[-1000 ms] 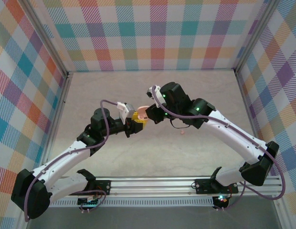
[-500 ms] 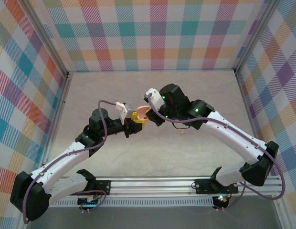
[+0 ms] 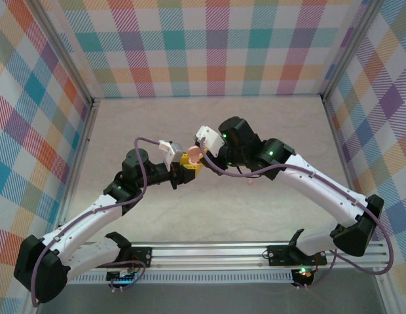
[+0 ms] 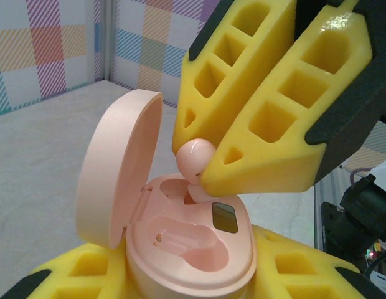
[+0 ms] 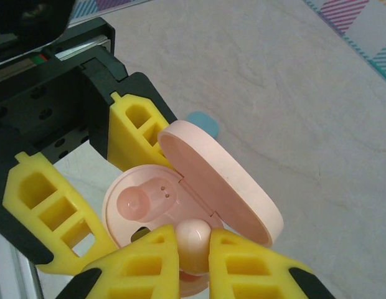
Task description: Insert wireless bluetooth earbuds into charging case
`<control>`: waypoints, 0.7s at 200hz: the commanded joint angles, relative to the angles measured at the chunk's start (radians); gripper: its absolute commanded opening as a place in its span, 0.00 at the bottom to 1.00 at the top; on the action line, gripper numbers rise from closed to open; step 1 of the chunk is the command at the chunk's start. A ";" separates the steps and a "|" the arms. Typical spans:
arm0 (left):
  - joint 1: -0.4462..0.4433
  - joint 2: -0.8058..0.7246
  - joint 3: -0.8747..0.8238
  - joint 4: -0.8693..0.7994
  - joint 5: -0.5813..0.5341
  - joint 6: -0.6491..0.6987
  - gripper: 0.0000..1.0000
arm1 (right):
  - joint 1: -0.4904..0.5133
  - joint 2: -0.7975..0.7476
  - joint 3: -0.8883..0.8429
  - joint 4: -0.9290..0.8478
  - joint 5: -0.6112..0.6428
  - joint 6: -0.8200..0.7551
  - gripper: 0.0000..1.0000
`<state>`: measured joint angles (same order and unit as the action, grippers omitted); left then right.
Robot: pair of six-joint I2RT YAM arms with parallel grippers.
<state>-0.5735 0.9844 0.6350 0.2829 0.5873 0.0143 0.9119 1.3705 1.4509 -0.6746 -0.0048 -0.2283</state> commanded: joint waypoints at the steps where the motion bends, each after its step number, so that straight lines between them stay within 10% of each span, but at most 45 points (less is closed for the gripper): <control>1: 0.007 -0.003 0.011 0.020 0.000 -0.013 0.20 | 0.021 -0.025 -0.010 -0.026 -0.012 -0.061 0.14; 140: 0.008 -0.007 0.022 0.022 0.019 -0.023 0.20 | 0.044 -0.027 -0.037 -0.009 0.061 -0.160 0.15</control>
<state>-0.5735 0.9863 0.6350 0.2806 0.5934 0.0067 0.9302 1.3460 1.4254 -0.6739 0.0540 -0.3489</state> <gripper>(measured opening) 0.368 0.149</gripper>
